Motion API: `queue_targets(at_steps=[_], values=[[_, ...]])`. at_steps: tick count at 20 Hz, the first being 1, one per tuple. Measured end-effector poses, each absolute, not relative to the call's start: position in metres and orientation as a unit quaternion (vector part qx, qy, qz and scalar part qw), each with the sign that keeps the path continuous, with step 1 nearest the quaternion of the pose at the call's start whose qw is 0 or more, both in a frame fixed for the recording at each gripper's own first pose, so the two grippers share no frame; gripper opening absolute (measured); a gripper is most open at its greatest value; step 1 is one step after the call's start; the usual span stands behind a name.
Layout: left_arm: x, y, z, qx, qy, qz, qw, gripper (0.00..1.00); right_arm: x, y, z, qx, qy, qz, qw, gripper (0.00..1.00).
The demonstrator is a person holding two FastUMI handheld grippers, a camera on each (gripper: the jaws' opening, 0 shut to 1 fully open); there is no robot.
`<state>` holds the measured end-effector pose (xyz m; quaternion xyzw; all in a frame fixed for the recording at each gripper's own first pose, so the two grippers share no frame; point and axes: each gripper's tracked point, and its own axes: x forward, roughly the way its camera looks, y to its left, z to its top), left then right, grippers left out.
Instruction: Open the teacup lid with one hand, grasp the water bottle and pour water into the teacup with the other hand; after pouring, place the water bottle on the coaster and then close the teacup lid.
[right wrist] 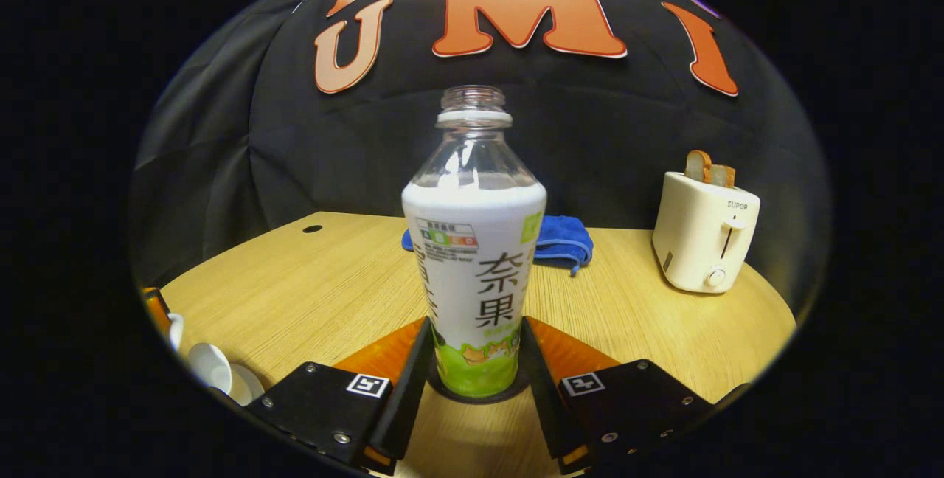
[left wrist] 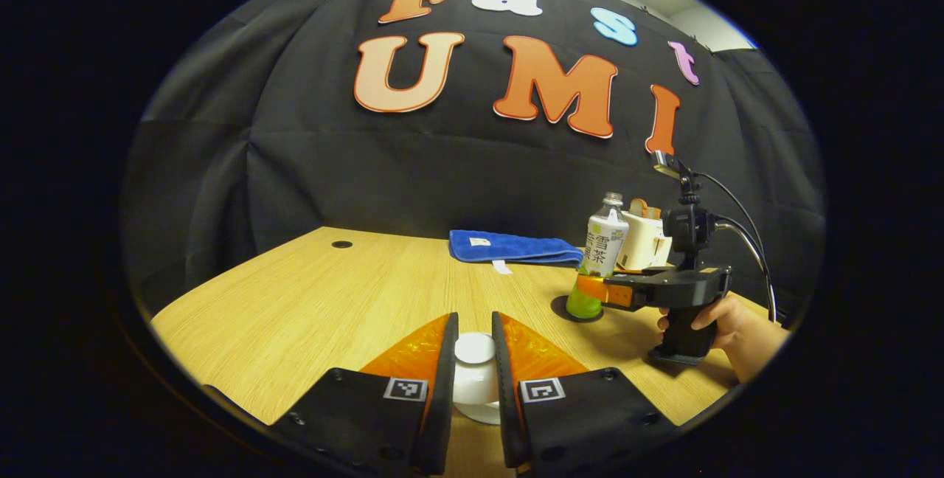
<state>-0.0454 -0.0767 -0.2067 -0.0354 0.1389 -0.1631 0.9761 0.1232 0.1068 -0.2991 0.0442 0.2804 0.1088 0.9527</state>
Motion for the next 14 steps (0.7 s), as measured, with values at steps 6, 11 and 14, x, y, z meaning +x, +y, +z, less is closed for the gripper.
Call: queue_targets(at_steps=[6, 11, 14], values=[[-0.044, -0.097, -0.214, -0.027, 0.139, -0.178, 0.974, 0.30, 0.110, 0.097, -0.284, 0.034, 0.272, 0.115, 0.955, 0.84], [-0.046, -0.106, -0.229, -0.003, 0.153, -0.178, 0.972, 0.32, 0.098, 0.085, -0.257, 0.038, 0.245, 0.122, 0.961, 0.87], [-0.046, -0.108, -0.233, 0.017, 0.152, -0.174, 0.973, 0.32, 0.091, 0.075, -0.242, 0.034, 0.225, 0.120, 0.966, 0.87]])
